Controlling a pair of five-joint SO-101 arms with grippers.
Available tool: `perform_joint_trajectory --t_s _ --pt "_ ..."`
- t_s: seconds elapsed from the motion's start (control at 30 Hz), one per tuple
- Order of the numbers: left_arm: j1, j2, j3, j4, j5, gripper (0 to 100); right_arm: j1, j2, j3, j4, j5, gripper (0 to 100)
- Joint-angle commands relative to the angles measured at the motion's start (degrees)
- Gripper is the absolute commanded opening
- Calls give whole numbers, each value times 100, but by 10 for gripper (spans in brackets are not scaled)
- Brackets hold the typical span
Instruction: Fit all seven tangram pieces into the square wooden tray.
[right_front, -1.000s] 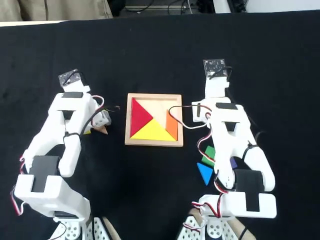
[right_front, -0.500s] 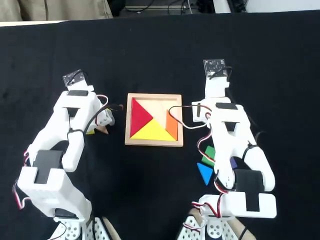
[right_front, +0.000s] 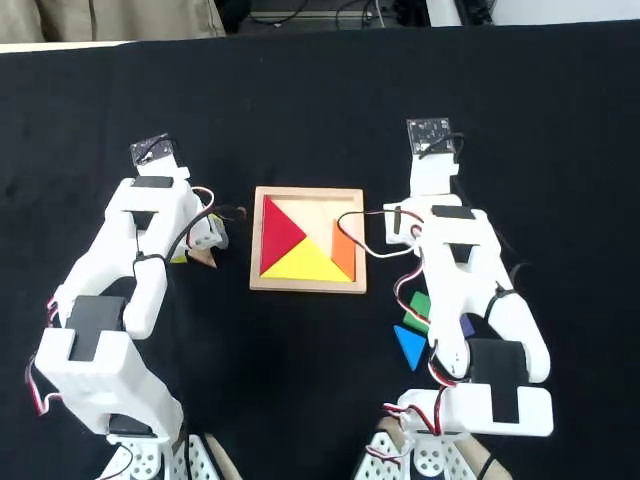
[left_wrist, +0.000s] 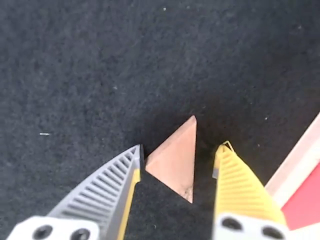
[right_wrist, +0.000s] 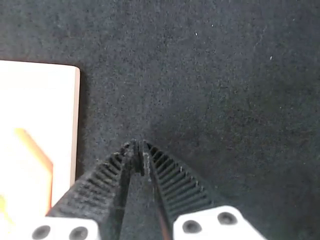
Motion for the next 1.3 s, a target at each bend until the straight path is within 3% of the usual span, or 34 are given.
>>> perform_joint_trajectory --t_s 0.0,0.3,0.73,0.93,1.27 --pt "-101 0 -365 0 -62 238 -97 -251 -22 -53 53 11" --pt "-101 9 -330 -18 -18 177 -97 -251 -22 -53 53 11" --pt "-101 9 -330 -44 -9 172 -97 -251 -22 -62 53 11" --pt "-84 9 -356 -44 -44 83 -88 -251 -22 -70 53 11" --pt "92 -97 -488 53 -44 88 -53 -268 -22 -88 53 11"
